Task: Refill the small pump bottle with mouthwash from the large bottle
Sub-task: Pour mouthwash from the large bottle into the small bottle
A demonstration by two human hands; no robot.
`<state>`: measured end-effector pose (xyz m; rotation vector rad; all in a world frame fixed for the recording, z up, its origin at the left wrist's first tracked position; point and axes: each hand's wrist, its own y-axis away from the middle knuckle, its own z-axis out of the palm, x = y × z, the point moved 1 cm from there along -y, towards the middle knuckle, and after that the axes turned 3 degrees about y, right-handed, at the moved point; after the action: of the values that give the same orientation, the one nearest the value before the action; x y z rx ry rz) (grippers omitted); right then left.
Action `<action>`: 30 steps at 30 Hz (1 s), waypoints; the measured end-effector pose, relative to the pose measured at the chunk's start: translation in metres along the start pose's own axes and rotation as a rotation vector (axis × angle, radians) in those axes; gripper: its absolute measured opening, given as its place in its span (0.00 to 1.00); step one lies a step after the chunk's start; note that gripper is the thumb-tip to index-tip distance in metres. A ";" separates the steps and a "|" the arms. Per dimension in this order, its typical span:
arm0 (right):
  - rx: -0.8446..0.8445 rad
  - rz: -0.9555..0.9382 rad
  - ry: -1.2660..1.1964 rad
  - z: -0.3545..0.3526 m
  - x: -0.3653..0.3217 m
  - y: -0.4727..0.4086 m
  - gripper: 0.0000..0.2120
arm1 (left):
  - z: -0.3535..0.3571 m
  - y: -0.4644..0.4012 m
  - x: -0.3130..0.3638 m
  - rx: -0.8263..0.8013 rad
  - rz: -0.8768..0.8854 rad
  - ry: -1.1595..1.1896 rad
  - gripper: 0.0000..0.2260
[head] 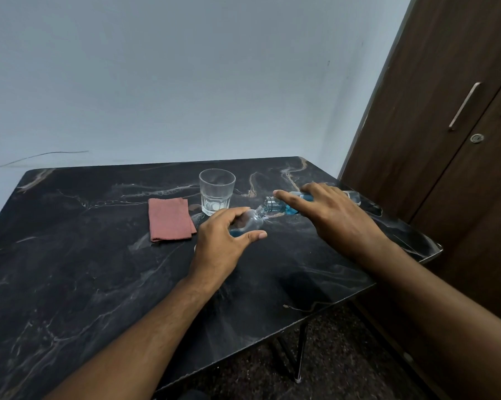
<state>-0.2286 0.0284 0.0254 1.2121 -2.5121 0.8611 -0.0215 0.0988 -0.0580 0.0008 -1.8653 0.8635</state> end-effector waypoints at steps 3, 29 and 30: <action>0.000 -0.004 -0.006 0.000 0.000 0.000 0.46 | 0.000 0.000 0.000 0.001 0.000 0.000 0.25; 0.047 -0.020 0.009 -0.005 0.000 0.000 0.43 | -0.001 0.001 0.000 0.005 -0.002 -0.002 0.26; 0.045 -0.020 0.006 -0.005 0.000 0.000 0.43 | -0.001 0.001 0.000 0.005 -0.004 0.000 0.26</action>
<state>-0.2285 0.0310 0.0295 1.2446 -2.4839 0.9198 -0.0213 0.1001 -0.0579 0.0079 -1.8622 0.8655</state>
